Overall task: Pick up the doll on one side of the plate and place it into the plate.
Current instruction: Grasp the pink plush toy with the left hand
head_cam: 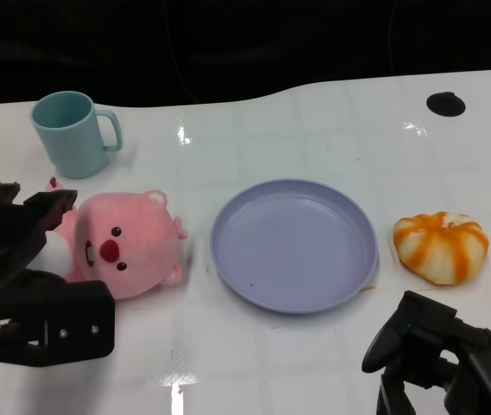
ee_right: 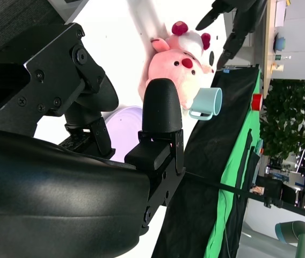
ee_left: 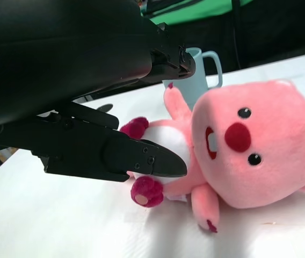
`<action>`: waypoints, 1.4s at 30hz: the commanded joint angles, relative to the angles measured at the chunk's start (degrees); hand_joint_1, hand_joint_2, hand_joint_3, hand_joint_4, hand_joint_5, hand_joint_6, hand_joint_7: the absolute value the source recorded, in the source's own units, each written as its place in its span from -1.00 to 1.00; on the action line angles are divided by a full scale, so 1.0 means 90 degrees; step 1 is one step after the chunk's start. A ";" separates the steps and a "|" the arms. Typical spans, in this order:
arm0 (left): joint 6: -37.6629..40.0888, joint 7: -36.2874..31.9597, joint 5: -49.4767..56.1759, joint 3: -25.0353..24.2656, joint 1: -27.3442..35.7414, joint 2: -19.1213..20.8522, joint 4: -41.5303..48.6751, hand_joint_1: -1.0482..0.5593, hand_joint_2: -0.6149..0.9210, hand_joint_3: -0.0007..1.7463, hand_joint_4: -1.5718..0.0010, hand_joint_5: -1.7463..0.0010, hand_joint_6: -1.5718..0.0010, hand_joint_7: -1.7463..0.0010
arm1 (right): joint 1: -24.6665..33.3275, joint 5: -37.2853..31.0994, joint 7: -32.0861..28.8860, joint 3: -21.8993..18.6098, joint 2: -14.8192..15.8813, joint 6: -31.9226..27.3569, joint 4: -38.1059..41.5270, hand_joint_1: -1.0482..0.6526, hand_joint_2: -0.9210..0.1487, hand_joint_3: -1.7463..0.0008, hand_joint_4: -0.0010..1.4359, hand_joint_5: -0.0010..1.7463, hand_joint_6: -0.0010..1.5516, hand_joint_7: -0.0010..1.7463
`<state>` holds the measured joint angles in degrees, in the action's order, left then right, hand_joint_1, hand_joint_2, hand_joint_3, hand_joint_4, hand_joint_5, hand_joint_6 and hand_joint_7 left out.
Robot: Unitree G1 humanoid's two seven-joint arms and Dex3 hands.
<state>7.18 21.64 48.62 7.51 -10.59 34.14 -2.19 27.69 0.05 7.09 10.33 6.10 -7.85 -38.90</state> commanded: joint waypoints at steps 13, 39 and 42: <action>-0.0466 -0.0460 -0.0166 0.1090 -0.1399 -0.0198 0.2998 -0.49 0.98 -0.99 0.89 0.93 0.77 1.00 | 0.0068 0.0009 -0.0030 -0.0016 0.0039 -0.0109 -0.0143 0.35 -0.09 -0.58 0.01 1.00 -0.21 0.77; -0.2158 -0.3137 -0.0869 0.1773 -0.2247 -0.0532 0.6404 0.02 1.00 -0.57 0.05 -0.93 0.08 -0.61 | 0.0053 -0.0017 -0.0052 0.0017 0.0036 -0.0144 -0.0155 0.34 -0.07 -0.59 0.01 1.00 -0.20 0.76; -0.2291 -0.3614 -0.0974 0.1727 -0.2206 -0.0541 0.6430 0.05 0.97 -0.55 -0.04 -0.99 0.14 -0.96 | 0.0050 -0.0008 -0.0049 0.0015 0.0035 -0.0138 -0.0141 0.33 -0.07 -0.58 0.01 1.00 -0.20 0.76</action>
<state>-13.27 -10.78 39.77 22.59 -32.87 29.45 54.22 28.01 -0.08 6.79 10.78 6.20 -9.23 -39.88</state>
